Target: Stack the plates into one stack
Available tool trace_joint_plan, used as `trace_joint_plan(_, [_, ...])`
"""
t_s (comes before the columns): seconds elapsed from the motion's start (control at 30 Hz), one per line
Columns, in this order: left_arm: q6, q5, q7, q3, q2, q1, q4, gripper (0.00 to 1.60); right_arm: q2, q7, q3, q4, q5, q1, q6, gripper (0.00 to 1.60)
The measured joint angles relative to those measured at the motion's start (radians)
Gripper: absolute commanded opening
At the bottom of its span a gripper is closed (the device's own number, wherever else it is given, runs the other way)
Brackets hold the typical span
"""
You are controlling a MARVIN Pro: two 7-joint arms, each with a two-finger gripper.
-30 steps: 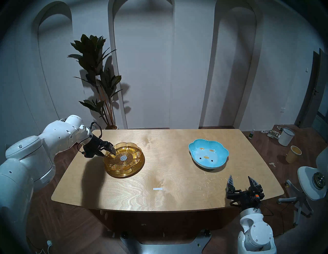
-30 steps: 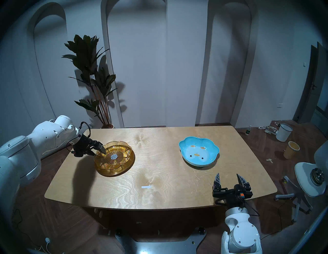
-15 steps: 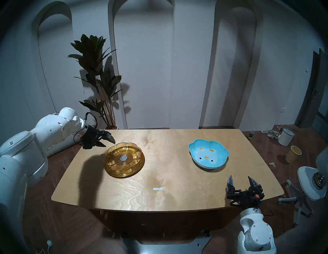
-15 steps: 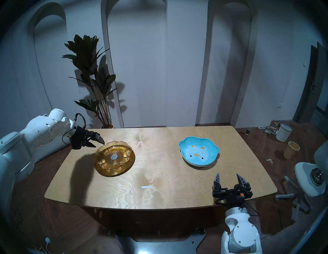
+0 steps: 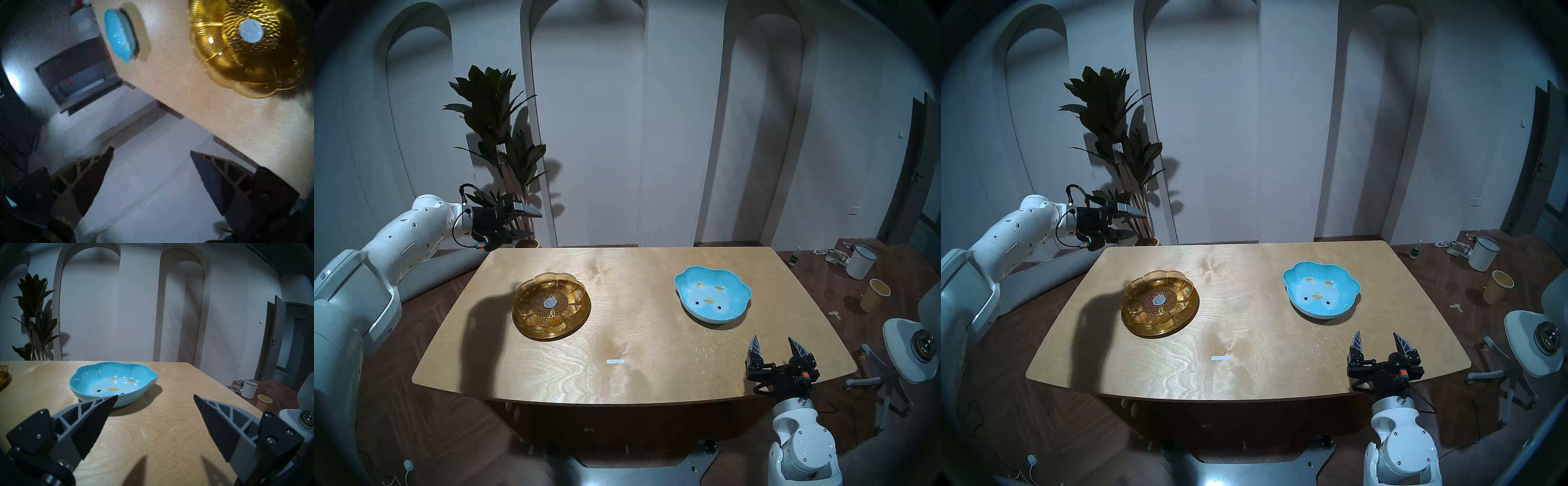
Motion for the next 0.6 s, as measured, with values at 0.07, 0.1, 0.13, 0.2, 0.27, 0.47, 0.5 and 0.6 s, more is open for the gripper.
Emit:
trace_joint_plan(0.07, [0.001, -0.051, 0.001, -0.034, -0.005, 0.031, 0.0, 1.6, 0.0, 0.0, 0.0, 0.0, 0.0, 0.0, 0.0, 1.6])
trace_joint_plan(0.1, [0.003, -0.071, 0.003, -0.046, -0.008, 0.043, -0.001, 1.6, -0.001, 0.001, 0.0, 0.0, 0.0, 0.0, 0.0, 1.6])
trace_joint_plan(0.13, [0.008, -0.101, 0.006, -0.067, -0.012, 0.063, -0.002, 1.6, -0.001, 0.001, 0.001, 0.0, 0.0, 0.0, 0.0, 1.6])
trace_joint_plan(0.2, [0.019, -0.143, 0.015, -0.095, -0.018, 0.093, -0.004, 1.6, -0.001, 0.001, 0.002, 0.0, 0.0, 0.0, 0.0, 1.6])
trace_joint_plan(0.27, [0.029, -0.176, 0.024, -0.118, -0.024, 0.117, -0.006, 1.6, -0.001, 0.002, 0.003, 0.0, 0.0, 0.001, -0.001, 1.6])
trace_joint_plan(0.47, [0.098, -0.276, 0.089, -0.199, -0.045, 0.194, -0.025, 1.6, 0.001, 0.002, 0.01, -0.006, 0.001, 0.009, -0.004, 1.6])
trace_joint_plan(0.5, [0.114, -0.291, 0.105, -0.213, -0.05, 0.206, -0.029, 1.6, 0.003, 0.002, 0.014, -0.007, 0.0, 0.012, -0.004, 1.6])
trace_joint_plan(0.6, [0.159, -0.334, 0.152, -0.252, -0.063, 0.239, -0.043, 1.6, 0.011, 0.002, 0.028, -0.013, -0.001, 0.025, -0.005, 1.6])
